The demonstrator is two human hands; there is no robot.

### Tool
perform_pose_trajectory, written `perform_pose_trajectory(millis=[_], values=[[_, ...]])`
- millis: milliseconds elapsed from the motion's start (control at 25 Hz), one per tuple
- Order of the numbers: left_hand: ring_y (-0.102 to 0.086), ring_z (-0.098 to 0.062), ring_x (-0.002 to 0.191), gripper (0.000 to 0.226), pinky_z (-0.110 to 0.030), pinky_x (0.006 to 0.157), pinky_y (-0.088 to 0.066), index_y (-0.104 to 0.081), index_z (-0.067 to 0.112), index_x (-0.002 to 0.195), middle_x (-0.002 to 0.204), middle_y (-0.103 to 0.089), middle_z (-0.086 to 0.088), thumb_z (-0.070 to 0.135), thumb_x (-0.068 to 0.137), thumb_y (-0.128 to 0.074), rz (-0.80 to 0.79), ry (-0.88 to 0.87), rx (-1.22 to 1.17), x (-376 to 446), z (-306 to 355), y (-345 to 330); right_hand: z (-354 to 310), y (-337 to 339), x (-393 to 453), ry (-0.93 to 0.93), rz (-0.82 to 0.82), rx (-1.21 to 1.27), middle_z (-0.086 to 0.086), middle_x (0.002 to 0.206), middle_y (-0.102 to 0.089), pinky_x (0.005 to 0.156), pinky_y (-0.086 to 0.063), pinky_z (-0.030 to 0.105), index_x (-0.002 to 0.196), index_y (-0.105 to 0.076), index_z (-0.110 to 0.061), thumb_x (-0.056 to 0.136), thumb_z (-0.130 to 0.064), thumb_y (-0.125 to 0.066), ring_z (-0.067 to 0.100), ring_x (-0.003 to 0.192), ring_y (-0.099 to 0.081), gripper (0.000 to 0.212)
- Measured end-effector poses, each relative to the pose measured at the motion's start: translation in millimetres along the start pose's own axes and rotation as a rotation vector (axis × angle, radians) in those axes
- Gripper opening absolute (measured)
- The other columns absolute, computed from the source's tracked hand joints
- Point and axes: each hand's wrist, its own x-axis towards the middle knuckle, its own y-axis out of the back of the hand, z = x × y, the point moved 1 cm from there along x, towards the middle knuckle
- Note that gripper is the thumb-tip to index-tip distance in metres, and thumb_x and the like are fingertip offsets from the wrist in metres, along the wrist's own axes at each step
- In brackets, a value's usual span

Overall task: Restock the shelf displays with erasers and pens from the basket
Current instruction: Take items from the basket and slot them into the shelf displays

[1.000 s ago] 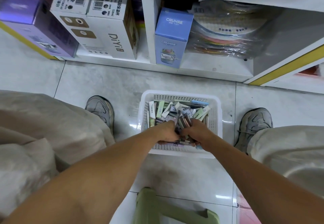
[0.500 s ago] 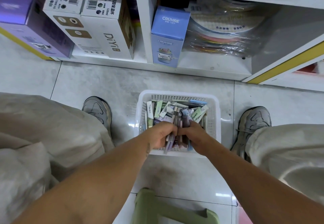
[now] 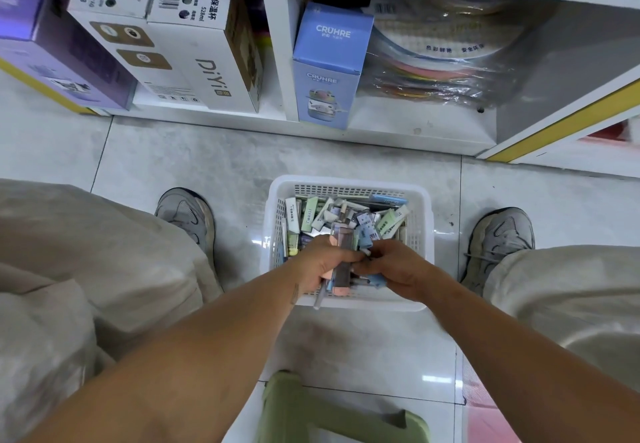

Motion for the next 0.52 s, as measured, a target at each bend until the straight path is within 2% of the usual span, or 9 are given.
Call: perform_pose_trajectory(millis=[80, 160, 240, 320, 400, 480, 520], values=[[-0.066, -0.031, 0.103, 0.057, -0.049, 0.094, -0.052, -0.058, 0.01, 0.107, 0.108, -0.069, -0.014, 0.019, 0.062, -0.091, 0.011, 0.017, -0.019, 0.7, 0.6, 4.2, -0.6, 4.6, 0.2, -0.01, 0.049, -0.023, 0.025, 0.091, -0.072, 0.086, -0.059, 0.044, 0.093, -0.071, 0.008, 0.077, 0.018, -0.069, 0.029, 0.085, -0.069, 0.019], [-0.067, -0.032, 0.1, 0.057, -0.05, 0.092, -0.054, -0.058, 0.008, 0.107, 0.105, -0.07, -0.016, 0.014, 0.06, -0.09, 0.001, 0.029, -0.024, 0.5, 2.3, 6.6, -2.6, 8.1, -1.4, -0.021, 0.073, -0.004, 0.03, 0.102, -0.071, 0.097, -0.054, 0.053, 0.095, -0.073, 0.006, 0.075, 0.018, -0.071, 0.035, 0.093, -0.069, 0.023], [-0.069, -0.031, 0.093, 0.048, -0.048, 0.085, -0.057, -0.06, 0.007, 0.101, 0.099, -0.071, -0.016, 0.007, 0.063, -0.088, -0.014, 0.054, -0.008, -2.6, 5.6, 8.2, -6.3, 11.2, -4.1, -0.036, 0.092, -0.062, 0.027, 0.102, -0.072, 0.098, -0.052, 0.053, 0.09, -0.077, -0.003, 0.071, 0.019, -0.071, 0.037, 0.099, -0.069, 0.03], [-0.072, -0.031, 0.086, 0.045, -0.044, 0.074, -0.06, -0.059, 0.003, 0.103, 0.093, -0.073, -0.018, 0.001, 0.066, -0.085, -0.082, 0.099, -0.017, -7.7, 9.4, 11.8, -10.8, 16.0, -7.0, -0.067, 0.096, -0.164, 0.024, 0.104, -0.073, 0.098, -0.052, 0.054, 0.095, -0.077, -0.002, 0.069, 0.019, -0.072, 0.039, 0.103, -0.068, 0.034], [-0.073, -0.035, 0.084, 0.048, -0.045, 0.067, -0.06, -0.055, -0.001, 0.108, 0.09, -0.074, -0.024, -0.005, 0.068, -0.082, -0.17, 0.134, -0.028, -15.7, 15.3, 18.1, -18.8, 21.8, -12.6, -0.089, 0.087, -0.269, 0.023, 0.101, -0.073, 0.092, -0.057, 0.053, 0.098, -0.073, 0.003, 0.071, 0.016, -0.076, 0.037, 0.097, -0.072, 0.031], [-0.073, -0.037, 0.084, 0.049, -0.047, 0.068, -0.061, -0.054, -0.001, 0.111, 0.09, -0.073, -0.026, -0.006, 0.07, -0.08, -0.213, 0.173, 0.051, -25.3, 23.6, 28.1, -32.9, 26.4, -21.1, -0.101, 0.09, -0.474, 0.019, 0.093, -0.073, 0.076, -0.062, 0.037, 0.096, -0.071, 0.003, 0.075, 0.008, -0.077, 0.028, 0.084, -0.074, 0.023], [-0.073, -0.036, 0.081, 0.046, -0.045, 0.065, -0.061, -0.055, -0.001, 0.11, 0.087, -0.073, -0.025, -0.006, 0.071, -0.079, -0.213, 0.186, 0.108, -31.8, 29.8, 33.6, -42.5, 27.5, -27.3, -0.098, 0.111, -0.598, 0.014, 0.089, -0.073, 0.065, -0.06, 0.027, 0.095, -0.072, 0.0, 0.076, 0.003, -0.078, 0.021, 0.077, -0.072, 0.021]])
